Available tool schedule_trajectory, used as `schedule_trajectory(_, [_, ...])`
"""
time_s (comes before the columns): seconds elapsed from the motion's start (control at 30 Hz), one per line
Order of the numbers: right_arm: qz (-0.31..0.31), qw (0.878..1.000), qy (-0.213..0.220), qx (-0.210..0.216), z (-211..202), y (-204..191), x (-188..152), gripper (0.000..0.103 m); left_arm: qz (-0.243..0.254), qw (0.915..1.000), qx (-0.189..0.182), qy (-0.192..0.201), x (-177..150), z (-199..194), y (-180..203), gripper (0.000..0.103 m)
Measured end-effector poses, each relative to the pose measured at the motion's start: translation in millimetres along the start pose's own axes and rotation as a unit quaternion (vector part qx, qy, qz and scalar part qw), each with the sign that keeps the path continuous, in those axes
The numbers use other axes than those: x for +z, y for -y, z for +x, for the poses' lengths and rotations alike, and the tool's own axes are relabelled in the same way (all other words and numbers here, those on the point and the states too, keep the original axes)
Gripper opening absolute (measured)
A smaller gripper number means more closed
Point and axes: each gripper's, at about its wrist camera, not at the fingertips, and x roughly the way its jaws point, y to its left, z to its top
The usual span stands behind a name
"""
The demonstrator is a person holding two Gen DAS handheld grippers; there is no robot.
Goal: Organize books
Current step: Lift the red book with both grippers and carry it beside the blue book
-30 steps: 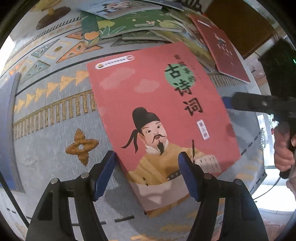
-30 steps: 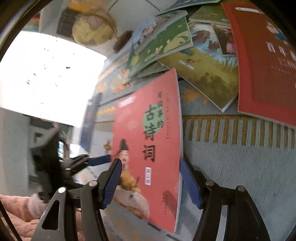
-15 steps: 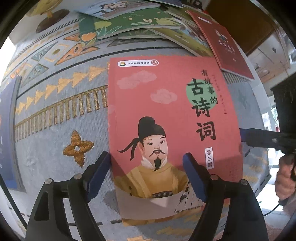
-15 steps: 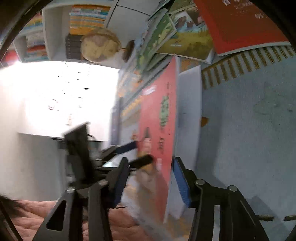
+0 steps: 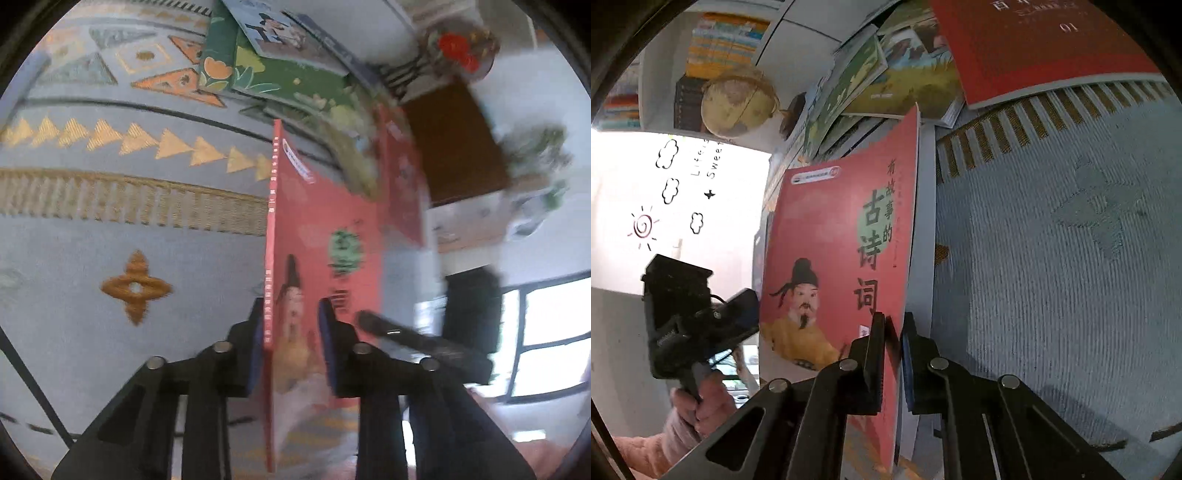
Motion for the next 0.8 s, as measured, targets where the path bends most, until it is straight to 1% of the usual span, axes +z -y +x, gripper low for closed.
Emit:
schedule_trajectory(0.03, [-0.003,1.0,0.002,-0.004,-0.1,-1.1,-0.8,0.008,0.005,0.9999,0.014,0.0,-0.3,0.4,0.5,0.012])
schedule_trajectory(0.07, [-0.004,1.0,0.005,-0.008,1.2,-2.1,-1.2,0.008,0.011,0.9996,0.025,0.0,0.4,0.1,2.3,0.01])
schedule_trajectory(0.17, [-0.003,1.0,0.009,-0.012,2.0,-7.5,-4.1,0.008,0.028,0.9987,0.041,-0.005,-0.3,-9.0,0.3,0.01])
schedule_trajectory(0.23, [-0.015,1.0,0.013,-0.019,0.2,-13.8,-6.4,0.008,0.043,0.9973,0.06,-0.001,-2.1,-17.0,-1.8,0.01])
schedule_trajectory(0.3, [-0.019,1.0,0.019,-0.012,-3.8,-20.4,-6.2,0.007,0.059,0.9959,0.069,0.004,-0.1,-21.2,3.0,0.01])
schedule_trajectory(0.37, [-0.022,0.999,0.027,0.0,-9.2,-32.1,-4.2,0.006,0.064,0.9958,0.063,0.012,1.8,-33.1,2.9,0.01])
schedule_trajectory(0.47, [-0.043,0.998,0.037,0.01,-16.3,-51.9,0.1,0.006,0.069,0.995,0.066,0.03,7.3,-54.3,1.1,0.01])
schedule_trajectory(0.67, [-0.067,0.996,0.042,0.038,-16.1,-86.9,10.6,0.006,0.066,0.9937,0.057,0.07,17.3,-95.6,-2.7,0.01])
schedule_trajectory(0.8, [-0.086,0.994,0.046,0.047,-16.0,-108.5,11.9,0.007,0.084,0.99,0.065,0.093,17.2,-120.1,5.6,0.01])
